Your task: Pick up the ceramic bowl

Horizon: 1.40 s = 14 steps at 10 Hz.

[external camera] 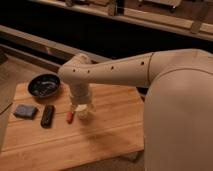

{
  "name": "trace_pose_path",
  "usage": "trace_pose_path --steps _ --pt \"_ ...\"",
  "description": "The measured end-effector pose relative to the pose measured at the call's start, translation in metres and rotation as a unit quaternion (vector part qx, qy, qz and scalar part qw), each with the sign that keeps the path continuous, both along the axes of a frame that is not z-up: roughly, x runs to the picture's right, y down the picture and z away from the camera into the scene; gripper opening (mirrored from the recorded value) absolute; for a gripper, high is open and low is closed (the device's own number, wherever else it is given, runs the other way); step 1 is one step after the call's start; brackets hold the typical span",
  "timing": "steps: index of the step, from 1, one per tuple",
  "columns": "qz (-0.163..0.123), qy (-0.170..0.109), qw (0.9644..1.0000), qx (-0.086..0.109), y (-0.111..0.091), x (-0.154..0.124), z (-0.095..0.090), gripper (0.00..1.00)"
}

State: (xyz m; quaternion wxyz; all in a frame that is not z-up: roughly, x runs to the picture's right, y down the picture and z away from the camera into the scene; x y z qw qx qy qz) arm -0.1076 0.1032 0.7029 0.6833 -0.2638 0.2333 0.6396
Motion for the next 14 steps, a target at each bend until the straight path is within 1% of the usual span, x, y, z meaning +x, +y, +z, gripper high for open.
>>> trace_pose_path --steps 7,8,9,10,11,12,13,14 --pt "0.000 0.000 1.0000 0.000 -0.001 0.000 0.000 0.65" --pt "0.003 -0.008 1.0000 0.005 -0.005 -0.003 -0.003 0.65" --pt "0.012 -0.029 0.9994 0.017 -0.018 -0.014 -0.009 0.65" --pt "0.025 -0.057 0.9976 0.032 -0.032 -0.027 -0.016 0.65" --pt "0.037 -0.090 0.9938 0.053 -0.048 -0.041 -0.023 0.65" --pt "0.044 -0.117 0.9895 0.073 -0.059 -0.049 -0.026 0.65" --pt "0.050 -0.155 0.9814 0.102 -0.072 -0.060 -0.028 0.65" --pt "0.048 -0.173 0.9769 0.116 -0.076 -0.064 -0.025 0.65"
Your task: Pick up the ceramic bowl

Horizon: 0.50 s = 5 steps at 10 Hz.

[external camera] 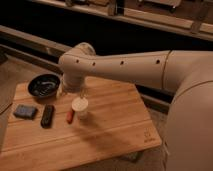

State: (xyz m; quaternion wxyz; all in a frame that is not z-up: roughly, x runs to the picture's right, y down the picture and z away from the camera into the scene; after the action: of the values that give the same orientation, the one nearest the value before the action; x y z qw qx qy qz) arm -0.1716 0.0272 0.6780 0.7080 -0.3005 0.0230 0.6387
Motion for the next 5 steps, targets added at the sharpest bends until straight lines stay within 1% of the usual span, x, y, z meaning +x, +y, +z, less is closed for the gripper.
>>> trace_pose_path --steps 1,2,3,4,5 --pt "-0.005 -0.011 0.9999 0.008 0.000 -0.004 0.003 0.65" --pt "-0.016 -0.023 0.9994 0.021 0.001 -0.012 0.012 0.65" --pt "-0.024 -0.028 0.9989 0.030 0.001 -0.017 0.017 0.65" --pt "-0.037 -0.032 0.9979 0.043 0.000 -0.028 0.022 0.65" --pt "-0.054 -0.033 0.9963 0.058 -0.001 -0.044 0.028 0.65"
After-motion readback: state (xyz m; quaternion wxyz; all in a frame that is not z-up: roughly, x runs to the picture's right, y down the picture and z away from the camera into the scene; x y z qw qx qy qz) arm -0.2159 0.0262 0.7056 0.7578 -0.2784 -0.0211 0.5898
